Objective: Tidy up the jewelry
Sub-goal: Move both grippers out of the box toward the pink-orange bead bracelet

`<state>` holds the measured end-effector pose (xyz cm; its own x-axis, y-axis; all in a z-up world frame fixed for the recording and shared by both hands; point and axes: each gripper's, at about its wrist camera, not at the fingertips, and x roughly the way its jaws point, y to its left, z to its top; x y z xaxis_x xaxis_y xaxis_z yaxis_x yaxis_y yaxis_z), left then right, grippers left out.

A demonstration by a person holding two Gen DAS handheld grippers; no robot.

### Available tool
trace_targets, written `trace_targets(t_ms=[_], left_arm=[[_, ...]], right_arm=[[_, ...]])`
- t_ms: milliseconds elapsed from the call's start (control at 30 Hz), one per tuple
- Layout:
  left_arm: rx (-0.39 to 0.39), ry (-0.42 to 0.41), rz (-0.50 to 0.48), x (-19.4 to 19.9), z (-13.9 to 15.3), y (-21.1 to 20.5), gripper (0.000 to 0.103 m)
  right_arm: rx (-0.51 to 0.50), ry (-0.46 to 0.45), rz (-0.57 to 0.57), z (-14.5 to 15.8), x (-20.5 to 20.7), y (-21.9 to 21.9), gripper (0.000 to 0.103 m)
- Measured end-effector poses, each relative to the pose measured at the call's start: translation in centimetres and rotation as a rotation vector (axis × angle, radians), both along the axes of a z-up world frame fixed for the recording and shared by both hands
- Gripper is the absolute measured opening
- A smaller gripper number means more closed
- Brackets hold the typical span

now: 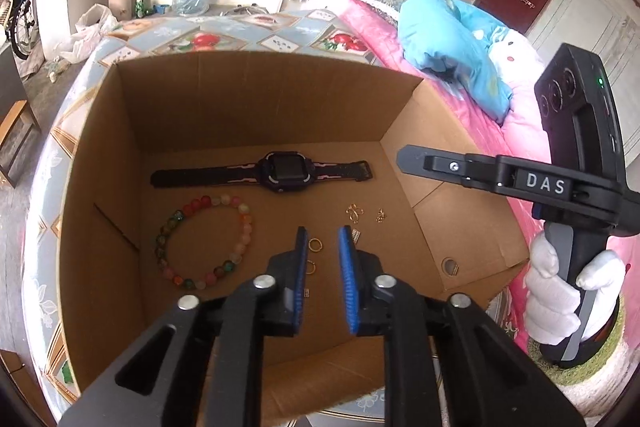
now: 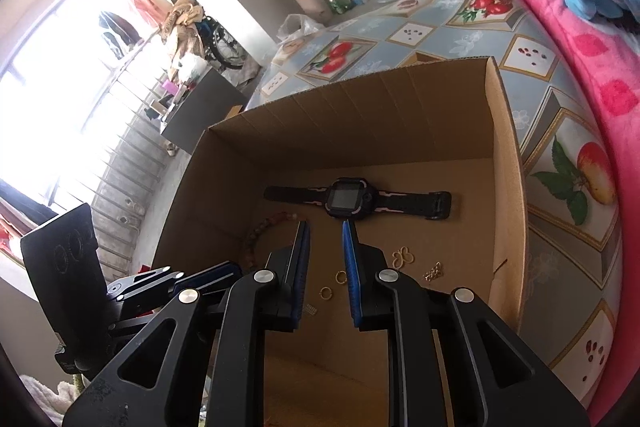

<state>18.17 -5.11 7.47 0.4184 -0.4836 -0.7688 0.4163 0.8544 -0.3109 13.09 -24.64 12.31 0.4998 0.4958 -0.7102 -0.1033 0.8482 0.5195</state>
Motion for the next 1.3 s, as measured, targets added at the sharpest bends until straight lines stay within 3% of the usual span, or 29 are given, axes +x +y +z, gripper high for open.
trace_targets(t_ms=[167,400,500,667,767,900,1100,1300], left_arm=[[-0.039,-0.079,0.021,-2.0,2.1,1.2,0.034],[-0.105,-0.237,0.095,-7.4,5.3,5.9,0.057],[-0.117,-0.284,0.119,-10.0,5.5,8.2,0.064],[-0.138,-0.274,0.105,-13.7,3.5,10.4,0.069],[-0.122,-0.214,0.086,-14.8,0.8,10.3,0.069],[0.009,-0.200,0.080,-15.3,-2.9,8.2,0.068],[0.212,-0.290,0.008,-15.5,-5.4,5.5,0.046],[0.274,-0.263,0.006,-13.8,-6.7,5.2,0.030]], right_arm=[[0.022,-0.089,-0.028,2.2,-2.8,-0.7,0.018],[0.044,-0.237,-0.064,4.7,-10.4,-1.7,0.027],[0.014,-0.277,-0.082,4.6,-14.0,-1.5,0.038],[-0.062,-0.259,-0.104,1.7,-18.1,0.5,0.040],[-0.069,-0.192,-0.085,-1.1,-18.8,2.3,0.040],[-0.019,-0.107,-0.044,-3.9,-18.3,4.3,0.040],[-0.030,-0.074,0.072,-4.8,-16.6,8.5,0.040],[-0.043,-0.059,0.091,-5.6,-16.0,9.9,0.040]])
